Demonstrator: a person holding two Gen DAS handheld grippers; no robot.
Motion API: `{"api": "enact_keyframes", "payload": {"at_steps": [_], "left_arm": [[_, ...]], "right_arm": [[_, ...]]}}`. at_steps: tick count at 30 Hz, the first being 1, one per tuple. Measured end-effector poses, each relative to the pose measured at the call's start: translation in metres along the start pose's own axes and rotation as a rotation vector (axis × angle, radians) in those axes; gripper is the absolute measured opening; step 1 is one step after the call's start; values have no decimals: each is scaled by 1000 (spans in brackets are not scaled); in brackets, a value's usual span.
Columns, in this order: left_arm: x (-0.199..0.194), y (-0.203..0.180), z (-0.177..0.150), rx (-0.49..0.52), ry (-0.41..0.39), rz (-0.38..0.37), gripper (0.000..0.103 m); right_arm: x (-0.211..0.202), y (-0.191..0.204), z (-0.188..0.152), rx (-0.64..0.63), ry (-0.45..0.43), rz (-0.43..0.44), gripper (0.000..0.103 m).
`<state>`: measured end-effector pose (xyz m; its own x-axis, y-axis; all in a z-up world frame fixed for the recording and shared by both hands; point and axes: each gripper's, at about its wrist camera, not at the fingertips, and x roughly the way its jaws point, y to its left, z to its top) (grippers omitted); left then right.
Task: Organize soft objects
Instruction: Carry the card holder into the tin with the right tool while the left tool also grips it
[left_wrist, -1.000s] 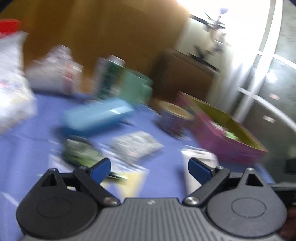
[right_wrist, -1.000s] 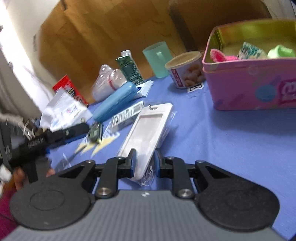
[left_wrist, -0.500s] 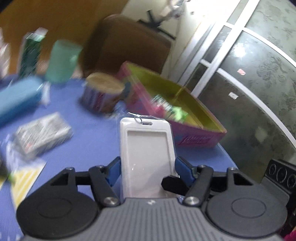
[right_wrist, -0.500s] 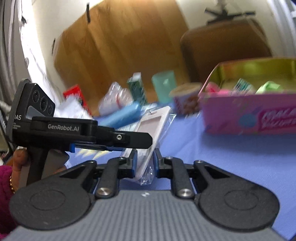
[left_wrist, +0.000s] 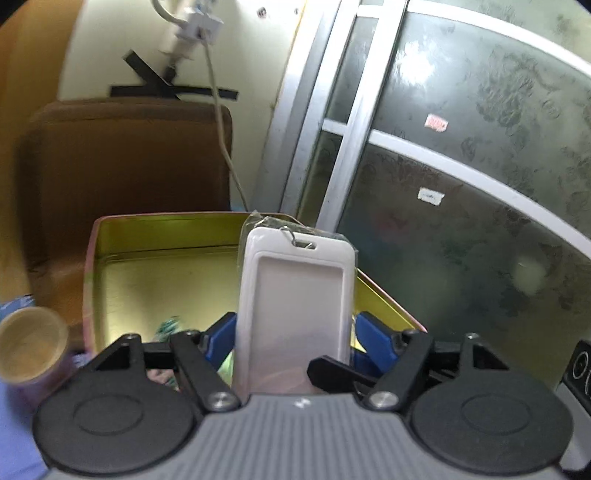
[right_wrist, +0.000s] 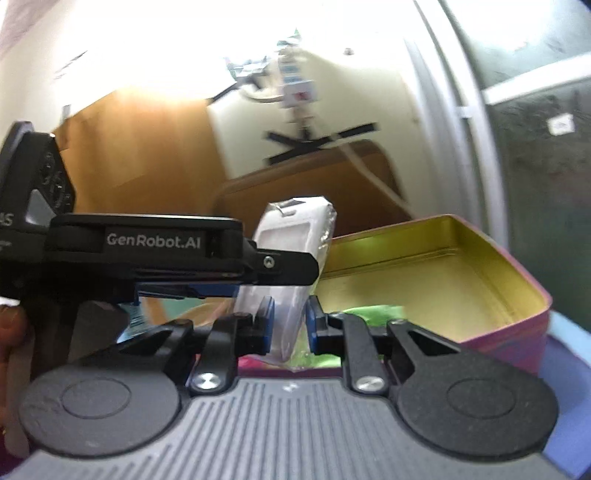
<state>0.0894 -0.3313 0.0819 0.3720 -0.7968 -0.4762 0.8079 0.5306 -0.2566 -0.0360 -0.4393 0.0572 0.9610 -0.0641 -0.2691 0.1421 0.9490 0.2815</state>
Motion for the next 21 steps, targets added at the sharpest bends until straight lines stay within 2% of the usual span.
{"api": "enact_keyframes", "payload": {"at_steps": [2,4,6,7,8,14,18,21], "left_arm": [[18,-5,0,4,25,15,75],[28,-11,-3,11,36,33,86],[26,-14,-7,14,24,44,89],[23,-15,-10,21,13,45,90],[19,-15,-10,28,5,50,91],[-23,-3,-14,32,-45,91,93],[-73,16,-33,30,-98,119,96],[-113,41,-61,12,-114,148,99]], "right_arm": [[8,-11,2,6,1,-56,21],[15,-16,0,-24,-2,-143,22],[20,-21,-1,-53,-9,-249,31],[19,-24,-2,-53,-20,-300,45],[17,-27,-3,-40,-34,-325,47],[-4,-27,-11,58,-89,-317,47],[-17,-6,-16,71,-106,-266,47],[-20,23,-21,57,-93,-190,48]]}}
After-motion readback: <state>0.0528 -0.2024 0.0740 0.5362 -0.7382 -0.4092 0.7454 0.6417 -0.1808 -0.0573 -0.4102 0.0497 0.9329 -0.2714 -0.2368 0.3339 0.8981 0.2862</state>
